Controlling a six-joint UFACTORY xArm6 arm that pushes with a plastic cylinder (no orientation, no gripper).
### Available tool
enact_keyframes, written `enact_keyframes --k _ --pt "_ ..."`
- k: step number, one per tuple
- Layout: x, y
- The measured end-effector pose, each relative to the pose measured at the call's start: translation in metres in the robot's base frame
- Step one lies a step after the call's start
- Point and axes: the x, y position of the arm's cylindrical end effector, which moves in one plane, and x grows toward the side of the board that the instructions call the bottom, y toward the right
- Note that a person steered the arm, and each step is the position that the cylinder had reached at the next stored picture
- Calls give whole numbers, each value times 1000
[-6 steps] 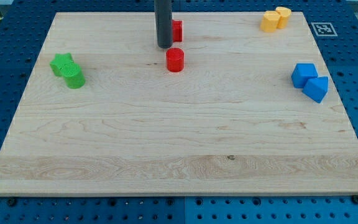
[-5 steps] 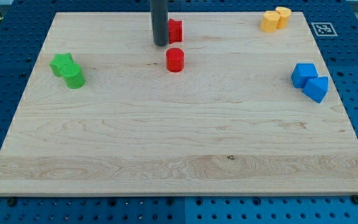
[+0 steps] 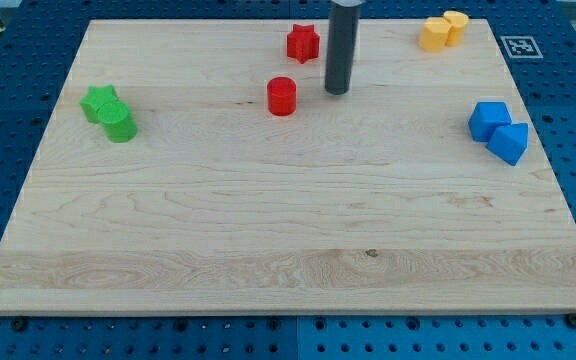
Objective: Slide the red circle to the red star
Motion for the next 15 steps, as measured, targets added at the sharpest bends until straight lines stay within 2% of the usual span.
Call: enact_keyframes --k 1,2,3,5,6,8,9,10,11,13,15 --pt "41 -11" --pt "63 -36" --pt "67 -63" --pt "64 -71" --pt "45 -75" --pt "36 -80" --pt "23 -99" --pt "-6 -82" --pt "-15 -73" --pt "-13 -41" --pt "-28 -50"
